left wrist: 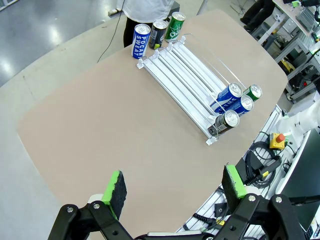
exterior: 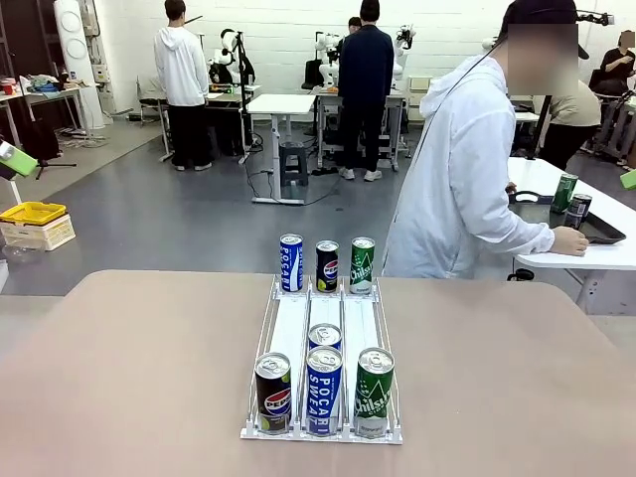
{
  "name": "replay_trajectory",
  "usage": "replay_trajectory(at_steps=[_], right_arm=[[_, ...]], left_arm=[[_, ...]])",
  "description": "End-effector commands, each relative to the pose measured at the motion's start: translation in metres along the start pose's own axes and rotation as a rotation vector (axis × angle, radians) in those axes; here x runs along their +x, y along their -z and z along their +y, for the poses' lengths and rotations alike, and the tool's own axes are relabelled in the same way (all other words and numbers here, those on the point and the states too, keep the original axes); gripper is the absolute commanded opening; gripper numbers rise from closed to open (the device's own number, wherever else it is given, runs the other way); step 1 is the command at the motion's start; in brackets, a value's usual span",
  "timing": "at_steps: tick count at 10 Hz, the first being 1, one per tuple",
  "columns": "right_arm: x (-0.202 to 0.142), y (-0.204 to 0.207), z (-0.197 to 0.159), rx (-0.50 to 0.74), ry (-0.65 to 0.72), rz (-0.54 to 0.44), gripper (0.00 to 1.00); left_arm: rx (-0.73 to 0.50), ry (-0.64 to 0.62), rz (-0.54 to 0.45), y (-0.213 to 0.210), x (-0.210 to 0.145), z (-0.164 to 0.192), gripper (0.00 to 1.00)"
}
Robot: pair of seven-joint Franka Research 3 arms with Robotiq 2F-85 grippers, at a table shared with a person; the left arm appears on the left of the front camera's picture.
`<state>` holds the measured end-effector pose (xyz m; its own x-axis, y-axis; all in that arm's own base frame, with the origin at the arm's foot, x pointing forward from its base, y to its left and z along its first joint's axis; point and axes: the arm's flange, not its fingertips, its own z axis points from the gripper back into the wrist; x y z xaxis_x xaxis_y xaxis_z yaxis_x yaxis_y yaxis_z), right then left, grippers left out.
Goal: Retrieve and hand over the desired beverage to the person.
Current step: Place the picked can on the Handle tray extended by the person.
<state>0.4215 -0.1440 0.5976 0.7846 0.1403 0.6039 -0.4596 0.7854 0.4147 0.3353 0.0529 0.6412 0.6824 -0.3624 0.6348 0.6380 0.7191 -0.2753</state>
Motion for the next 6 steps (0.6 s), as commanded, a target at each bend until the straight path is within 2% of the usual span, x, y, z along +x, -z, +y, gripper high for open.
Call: replay_trajectory(at_steps=[1,6], right_arm=[[0.0025,0.0001,-0.0003,0.012,0.0,0.005,1.0],[0.0025,0.0001,-0.0003,0.012,0.0,0.005,1.0]], left_arm=[[-0.01,0.01,-0.013,0.0009,0.0004,0.0005,1.0],[-0.01,0.01,-0.013,0.0009,0.0004,0.0005,1.0]])
